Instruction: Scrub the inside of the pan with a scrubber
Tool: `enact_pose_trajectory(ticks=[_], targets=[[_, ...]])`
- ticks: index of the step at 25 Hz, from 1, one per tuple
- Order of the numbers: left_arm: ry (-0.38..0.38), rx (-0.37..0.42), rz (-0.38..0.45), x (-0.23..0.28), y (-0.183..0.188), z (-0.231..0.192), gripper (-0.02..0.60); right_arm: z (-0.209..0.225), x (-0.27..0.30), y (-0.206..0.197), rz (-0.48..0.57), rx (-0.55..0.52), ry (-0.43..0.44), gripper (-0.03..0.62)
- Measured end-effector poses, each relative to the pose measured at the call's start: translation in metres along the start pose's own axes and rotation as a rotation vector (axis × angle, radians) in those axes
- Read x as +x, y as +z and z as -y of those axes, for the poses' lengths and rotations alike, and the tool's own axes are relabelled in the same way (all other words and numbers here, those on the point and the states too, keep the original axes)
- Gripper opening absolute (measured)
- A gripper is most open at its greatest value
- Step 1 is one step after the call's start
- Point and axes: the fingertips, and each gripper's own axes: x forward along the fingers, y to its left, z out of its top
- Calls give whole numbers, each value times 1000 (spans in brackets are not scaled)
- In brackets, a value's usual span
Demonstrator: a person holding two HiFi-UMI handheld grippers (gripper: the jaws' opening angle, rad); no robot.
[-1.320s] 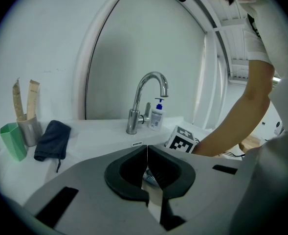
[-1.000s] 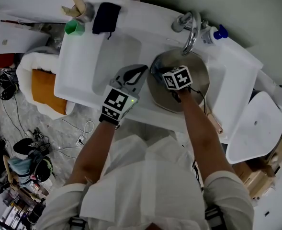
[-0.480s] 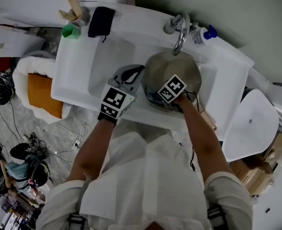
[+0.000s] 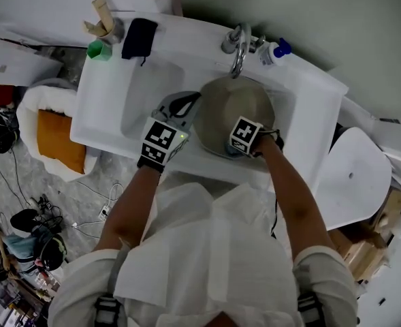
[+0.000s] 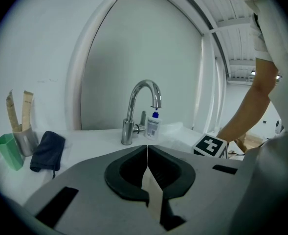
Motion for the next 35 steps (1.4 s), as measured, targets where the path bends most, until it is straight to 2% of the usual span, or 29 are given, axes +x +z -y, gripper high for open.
enact_pose_trajectory(ticks=[6,12,15,18,22,24,30,35], targets=[[46,-2,19,6,6,11,17,23,-5,-22,-130,-80,-113,14],[89,-8,33,11,5,28,17,33,-7,-31,-212,-161,-134,14],[94,-15,37,10,2,34,17,27,-5,-30,-215,-177,-117,14],[89,-20,32,8,-2,31,17,11,1,-16,-134,-135,-35,14],[64,-22,21,9,-4,20,17,-10,8,14,27,-45,72,14],[42,-13,13,10,-3,14,17,-16,12,32,117,-1,97,14],[-6,6,-8,10,-5,-8,17,-7,14,89,382,147,73,14],[-25,6,-30,11,-10,-19,17,18,11,119,490,188,-56,14]])
